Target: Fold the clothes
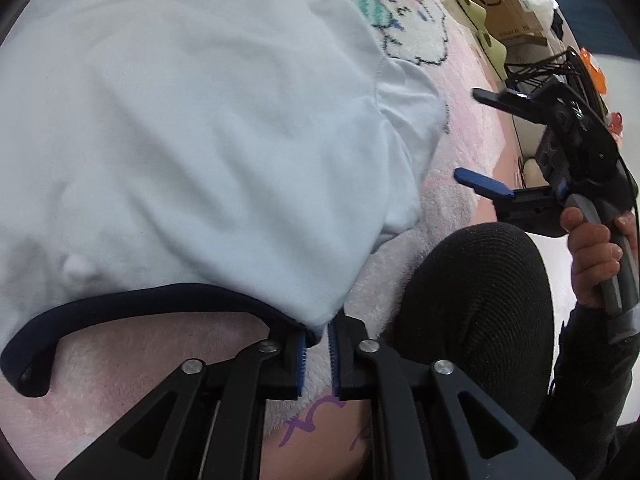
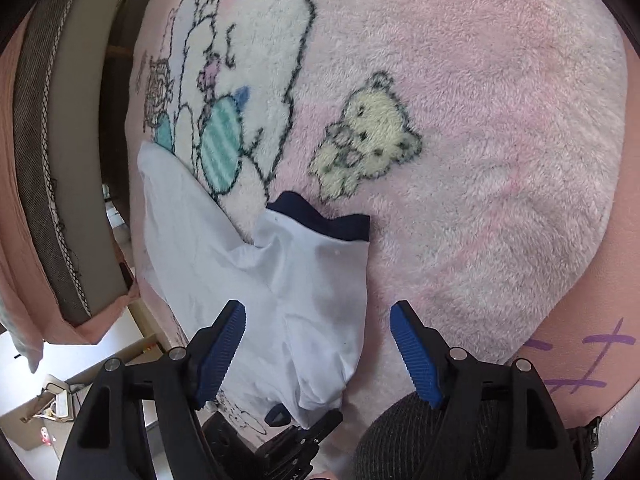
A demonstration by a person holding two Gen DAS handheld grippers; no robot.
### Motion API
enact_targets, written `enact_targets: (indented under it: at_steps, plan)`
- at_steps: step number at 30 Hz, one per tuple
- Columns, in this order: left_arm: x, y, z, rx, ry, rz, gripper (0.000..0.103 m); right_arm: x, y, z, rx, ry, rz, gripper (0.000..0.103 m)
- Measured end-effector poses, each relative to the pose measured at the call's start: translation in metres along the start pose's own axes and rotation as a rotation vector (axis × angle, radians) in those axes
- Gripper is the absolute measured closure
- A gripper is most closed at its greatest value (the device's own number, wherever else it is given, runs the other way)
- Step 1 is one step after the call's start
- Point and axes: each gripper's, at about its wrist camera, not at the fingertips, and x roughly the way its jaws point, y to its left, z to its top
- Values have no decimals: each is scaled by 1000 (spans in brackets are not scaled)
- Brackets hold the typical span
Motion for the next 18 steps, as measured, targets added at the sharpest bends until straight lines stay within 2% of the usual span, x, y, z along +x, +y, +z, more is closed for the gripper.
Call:
enact_targets:
  at_steps: [1, 2, 3, 7, 11, 18]
  plan:
    - [-6, -4, -2, 12, -1, -13, 76, 2, 1, -1, 0, 4, -7, 28]
    - [-12, -7, -4, 19, -3, -37, 41, 5, 2, -2, 1, 5, -19, 28]
    - [-18, -10, -7, 24, -4, -68, 0, 7, 3, -3, 2, 3, -32, 28]
    - [-35, -19, -19, 48, 4, -165, 0, 11, -1, -1, 23, 3, -52, 28]
    - [-46, -22, -18, 40, -27, -183, 0, 17, -7, 1, 41, 10, -52, 28]
    - [-64, -25, 13, 31, -133, -189, 0, 36, -4, 2, 19, 73, -24, 28]
